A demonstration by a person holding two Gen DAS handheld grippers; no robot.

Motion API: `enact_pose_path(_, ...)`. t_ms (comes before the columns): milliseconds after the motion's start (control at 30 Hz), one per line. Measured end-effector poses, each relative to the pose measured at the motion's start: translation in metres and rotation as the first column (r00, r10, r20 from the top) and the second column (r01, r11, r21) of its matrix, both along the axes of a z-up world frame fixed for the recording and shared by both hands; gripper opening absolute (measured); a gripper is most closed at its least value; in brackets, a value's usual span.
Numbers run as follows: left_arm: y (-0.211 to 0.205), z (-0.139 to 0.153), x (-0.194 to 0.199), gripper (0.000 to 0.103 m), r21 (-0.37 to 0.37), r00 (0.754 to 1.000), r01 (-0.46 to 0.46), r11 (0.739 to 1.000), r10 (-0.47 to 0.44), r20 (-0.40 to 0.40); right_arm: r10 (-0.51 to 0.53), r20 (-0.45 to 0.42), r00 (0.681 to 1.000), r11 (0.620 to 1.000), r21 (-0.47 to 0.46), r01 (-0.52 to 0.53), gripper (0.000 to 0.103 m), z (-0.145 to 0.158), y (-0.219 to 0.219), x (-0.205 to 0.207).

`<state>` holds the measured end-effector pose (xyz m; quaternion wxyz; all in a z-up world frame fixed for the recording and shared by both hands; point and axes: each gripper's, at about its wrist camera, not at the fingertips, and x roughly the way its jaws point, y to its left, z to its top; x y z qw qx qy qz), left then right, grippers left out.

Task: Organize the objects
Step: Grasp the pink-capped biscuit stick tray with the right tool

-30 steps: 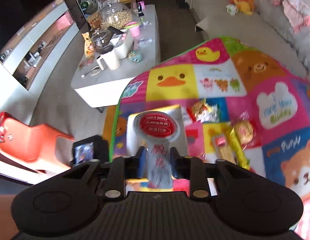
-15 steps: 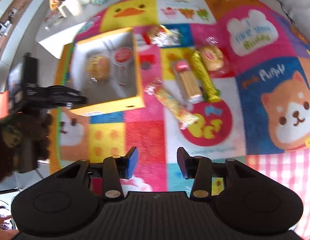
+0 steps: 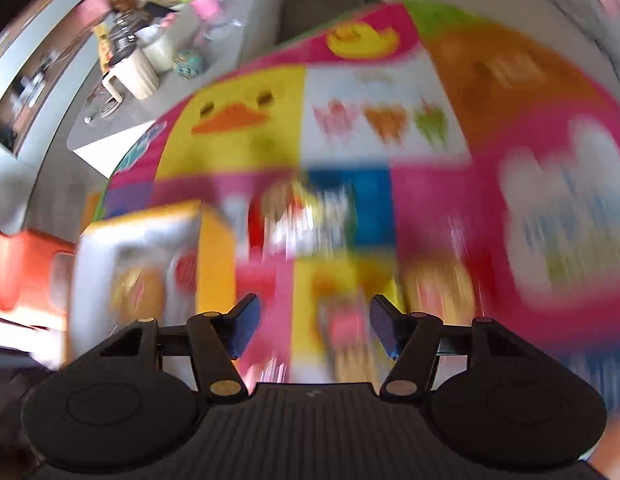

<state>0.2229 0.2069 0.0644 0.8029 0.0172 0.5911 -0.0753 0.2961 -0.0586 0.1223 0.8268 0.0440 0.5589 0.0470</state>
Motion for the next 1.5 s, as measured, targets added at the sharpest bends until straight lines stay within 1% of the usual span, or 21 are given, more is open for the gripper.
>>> enact_pose_path(100,0.005,-0.002,0.003,0.008,-0.028,0.998,-0.064,0.998,0.064,0.0,0.062,0.034,0.997,0.997,-0.051,-0.061,0.064,-0.029,0.015,0.05)
enact_pose_path(200,0.008,0.0,0.004,0.008,-0.046,0.995,-0.104,0.993,0.105,0.0,0.022,0.016,1.0,0.999,-0.031,-0.021,0.062,-0.054,0.013,0.08)
enact_pose_path(267,0.008,0.001,0.002,0.008,-0.045,0.994,-0.111,0.993,0.111,0.003,-0.001,-0.012,1.0,1.0,0.023,0.001,0.053,-0.064,0.003,0.086)
enact_pose_path(300,0.007,0.002,0.002,0.008,-0.043,0.993,-0.115,0.992,0.115,0.002,-0.002,-0.025,1.0,0.998,0.06,0.004,0.049,-0.066,-0.002,0.083)
enact_pose_path(400,0.007,0.001,0.002,0.008,-0.042,0.99,-0.137,0.99,0.137,-0.012,0.043,-0.104,0.994,0.992,0.122,-0.03,0.049,-0.068,-0.015,0.058)
enact_pose_path(467,0.007,0.001,0.002,0.008,-0.053,0.99,-0.143,0.988,0.143,-0.019,0.069,-0.125,0.99,0.993,0.1,-0.057,0.049,-0.061,-0.024,0.029)
enact_pose_path(533,0.006,0.002,0.0,0.008,-0.065,0.99,-0.141,0.988,0.14,-0.02,0.067,-0.095,0.993,0.995,0.079,-0.059,0.049,-0.043,-0.038,-0.003)
enact_pose_path(633,0.005,-0.001,-0.003,0.008,-0.072,0.99,-0.141,0.987,0.14,-0.022,0.001,-0.03,1.0,0.998,0.064,0.001,0.049,-0.013,-0.065,-0.054)
enact_pose_path(733,0.004,-0.002,-0.003,0.008,-0.069,0.99,-0.139,0.988,0.138,-0.018,0.003,-0.007,1.0,1.0,0.015,-0.003,0.049,-0.001,-0.072,-0.096)
enact_pose_path(767,0.004,-0.002,-0.002,0.008,-0.07,0.99,-0.139,0.988,0.138,-0.018,0.029,-0.015,0.999,1.0,0.01,-0.029,0.048,-0.002,-0.069,-0.106)
enact_pose_path(833,0.004,-0.002,-0.002,0.008,-0.069,0.991,-0.133,0.989,0.132,-0.014,0.1,-0.027,0.995,0.995,0.0,-0.101,0.04,-0.006,-0.057,-0.119)
enact_pose_path(900,0.003,-0.002,-0.003,0.008,-0.063,0.993,-0.121,0.991,0.121,-0.006,0.153,-0.033,0.988,0.988,0.002,-0.153,0.038,-0.016,-0.044,-0.121)
enact_pose_path(967,0.003,-0.001,-0.004,0.008,-0.056,0.994,-0.11,0.992,0.11,0.0,0.171,-0.047,0.984,0.985,-0.003,-0.171,0.038,-0.03,-0.034,-0.114)
enact_pose_path(1033,0.002,-0.001,-0.005,0.008,-0.051,0.995,-0.102,0.994,0.102,0.003,0.17,-0.067,0.983,0.981,-0.084,-0.175,0.038,-0.049,-0.024,-0.106)
enact_pose_path(1100,0.001,-0.001,-0.007,0.008,-0.045,0.996,-0.088,0.995,0.088,0.004,0.154,-0.135,0.979,0.982,-0.087,-0.166,0.038,-0.07,-0.021,-0.098)
enact_pose_path(1133,0.0,-0.001,-0.007,0.008,-0.04,0.997,-0.079,0.996,0.079,0.001,0.131,-0.157,0.979,0.985,-0.093,-0.146,0.041,-0.078,-0.023,-0.096)
enact_pose_path(1167,-0.001,-0.002,-0.007,0.008,-0.034,0.998,-0.07,0.997,0.07,-0.004,0.128,-0.145,0.981,0.986,-0.09,-0.142,0.043,-0.078,-0.023,-0.097)
enact_pose_path(1200,-0.002,-0.003,-0.007,0.008,-0.029,0.998,-0.063,0.998,0.063,-0.009,0.138,-0.157,0.978,0.982,-0.105,-0.155,0.041,-0.076,-0.021,-0.097)
enact_pose_path(1233,-0.002,-0.004,-0.007,0.008,-0.026,0.998,-0.06,0.998,0.06,-0.016,0.138,-0.174,0.975,0.981,-0.114,-0.159,0.032,-0.073,-0.02,-0.097)
enact_pose_path(1367,0.0,-0.005,-0.005,0.008,-0.033,0.997,-0.063,0.997,0.062,-0.054,0.113,-0.186,0.976,0.983,-0.122,-0.137,0.032,-0.04,-0.02,-0.11)
enact_pose_path(1500,0.005,-0.005,-0.002,0.008,-0.041,0.994,-0.06,0.997,0.056,-0.096,0.054,-0.172,0.984,0.993,-0.099,-0.072,0.031,0.015,-0.026,-0.139)
